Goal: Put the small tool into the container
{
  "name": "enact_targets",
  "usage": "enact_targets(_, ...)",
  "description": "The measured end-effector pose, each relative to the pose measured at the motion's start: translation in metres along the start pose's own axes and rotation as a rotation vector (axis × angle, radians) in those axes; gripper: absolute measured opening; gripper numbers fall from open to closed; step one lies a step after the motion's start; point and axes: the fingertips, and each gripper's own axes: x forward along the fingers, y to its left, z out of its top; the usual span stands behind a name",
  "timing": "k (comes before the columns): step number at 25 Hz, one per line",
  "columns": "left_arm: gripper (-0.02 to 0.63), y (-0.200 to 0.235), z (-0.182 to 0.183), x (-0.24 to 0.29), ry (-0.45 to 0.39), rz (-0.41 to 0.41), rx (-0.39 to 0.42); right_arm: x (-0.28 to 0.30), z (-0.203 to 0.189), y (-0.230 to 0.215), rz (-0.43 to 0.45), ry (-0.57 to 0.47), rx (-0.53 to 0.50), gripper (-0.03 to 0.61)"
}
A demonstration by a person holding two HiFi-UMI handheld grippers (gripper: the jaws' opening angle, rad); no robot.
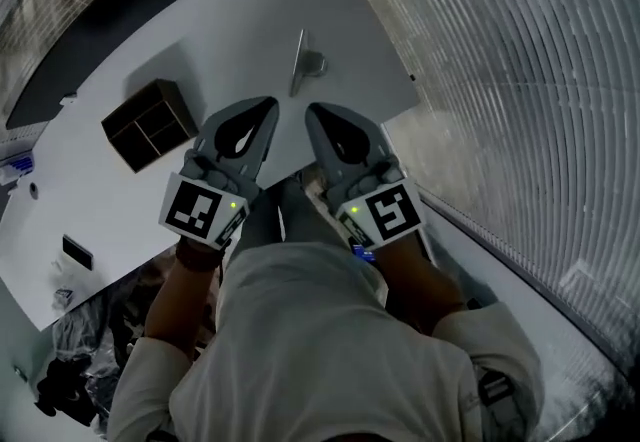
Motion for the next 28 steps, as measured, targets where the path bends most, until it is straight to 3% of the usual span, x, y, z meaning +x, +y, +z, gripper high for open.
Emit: enact_targets(28, 0.003, 0.060, -0.113, 0.098, 0.189, -0.003, -0.034, 0.044, -0.132, -0.116, -0.126, 0.219, 0.102, 0.002)
